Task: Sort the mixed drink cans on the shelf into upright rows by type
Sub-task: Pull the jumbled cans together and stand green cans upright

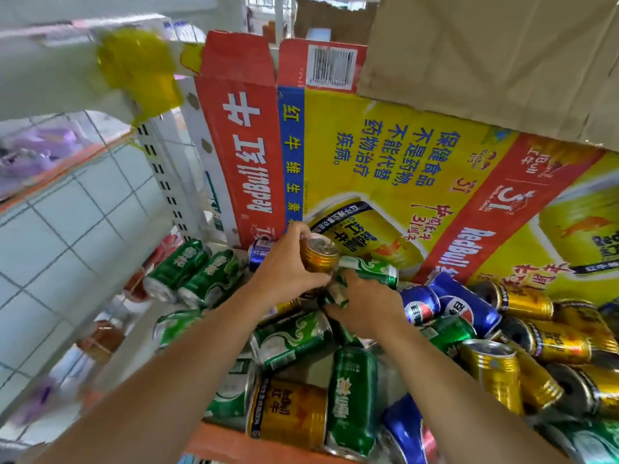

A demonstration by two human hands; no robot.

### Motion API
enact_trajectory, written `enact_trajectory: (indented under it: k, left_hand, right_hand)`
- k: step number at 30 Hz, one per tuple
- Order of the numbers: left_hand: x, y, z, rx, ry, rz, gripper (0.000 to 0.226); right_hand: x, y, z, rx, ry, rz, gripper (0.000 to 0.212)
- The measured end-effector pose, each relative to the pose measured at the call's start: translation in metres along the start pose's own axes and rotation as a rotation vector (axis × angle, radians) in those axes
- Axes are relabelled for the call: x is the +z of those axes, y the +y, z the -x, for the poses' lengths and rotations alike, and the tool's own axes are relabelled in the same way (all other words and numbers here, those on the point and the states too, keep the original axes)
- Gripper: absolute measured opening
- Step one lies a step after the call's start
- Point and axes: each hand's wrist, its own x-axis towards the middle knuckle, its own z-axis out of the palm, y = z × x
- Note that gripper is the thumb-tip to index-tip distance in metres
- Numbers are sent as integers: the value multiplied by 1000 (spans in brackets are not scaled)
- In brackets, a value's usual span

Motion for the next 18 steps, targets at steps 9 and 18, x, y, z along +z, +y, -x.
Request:
enact_trajectory:
  k: [9,18]
  left_hand:
    - [1,5,13,-48,102,70,81]
    - [5,-4,-3,59,-8,24,69]
  right_hand:
    - [5,22,19,87,274,-697,82]
    - [-1,14,12,240,438,-1131,55]
